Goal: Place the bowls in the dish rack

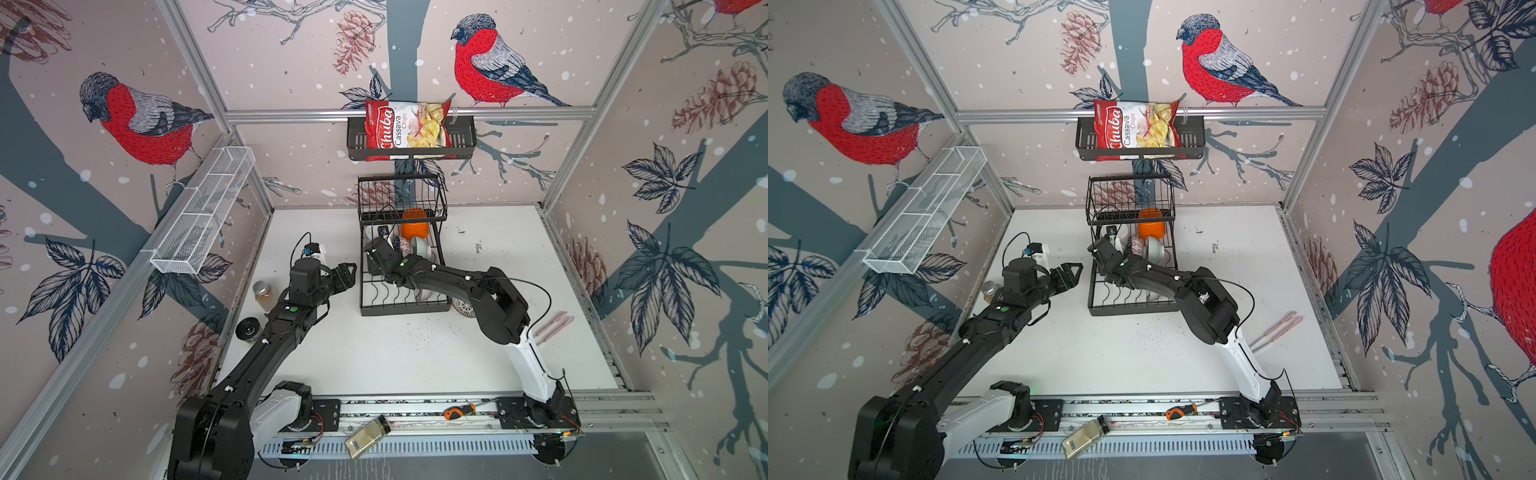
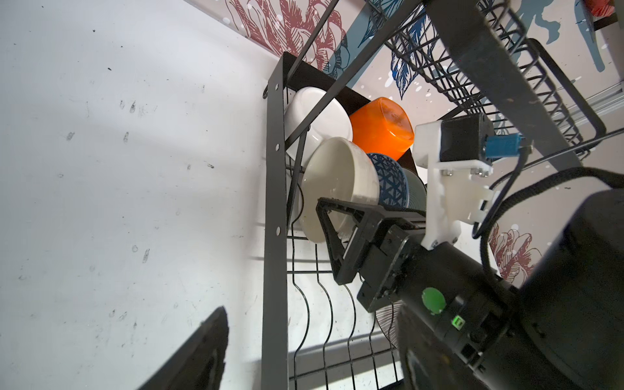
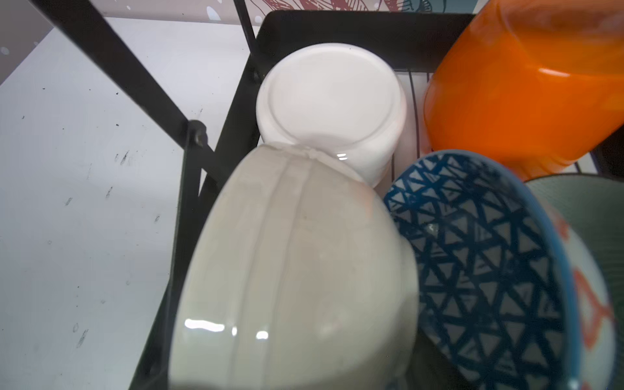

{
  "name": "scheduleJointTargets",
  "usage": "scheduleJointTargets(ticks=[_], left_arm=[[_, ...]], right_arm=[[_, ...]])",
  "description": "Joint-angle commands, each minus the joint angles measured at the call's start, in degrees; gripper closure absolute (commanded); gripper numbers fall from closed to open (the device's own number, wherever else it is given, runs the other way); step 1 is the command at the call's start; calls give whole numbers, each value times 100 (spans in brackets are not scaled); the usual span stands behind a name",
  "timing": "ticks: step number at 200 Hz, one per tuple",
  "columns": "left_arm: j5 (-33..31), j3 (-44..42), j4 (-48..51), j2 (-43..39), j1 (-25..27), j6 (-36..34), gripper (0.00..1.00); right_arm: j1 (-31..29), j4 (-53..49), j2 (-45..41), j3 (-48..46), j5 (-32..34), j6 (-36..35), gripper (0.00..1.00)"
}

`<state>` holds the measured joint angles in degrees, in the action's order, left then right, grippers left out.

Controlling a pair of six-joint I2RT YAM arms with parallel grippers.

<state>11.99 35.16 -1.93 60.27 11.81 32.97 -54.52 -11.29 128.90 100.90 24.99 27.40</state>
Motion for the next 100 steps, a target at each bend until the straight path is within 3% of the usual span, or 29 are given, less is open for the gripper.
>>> scheduleJointTargets(ticks=[1, 100], left_arm=[[44, 10, 10, 16, -18, -76, 23], [63, -54, -36, 14, -13, -62, 23]], right_arm=[[-32, -33, -23, -9, -293, 100, 37], [-93, 12, -167, -80, -395, 82, 26]])
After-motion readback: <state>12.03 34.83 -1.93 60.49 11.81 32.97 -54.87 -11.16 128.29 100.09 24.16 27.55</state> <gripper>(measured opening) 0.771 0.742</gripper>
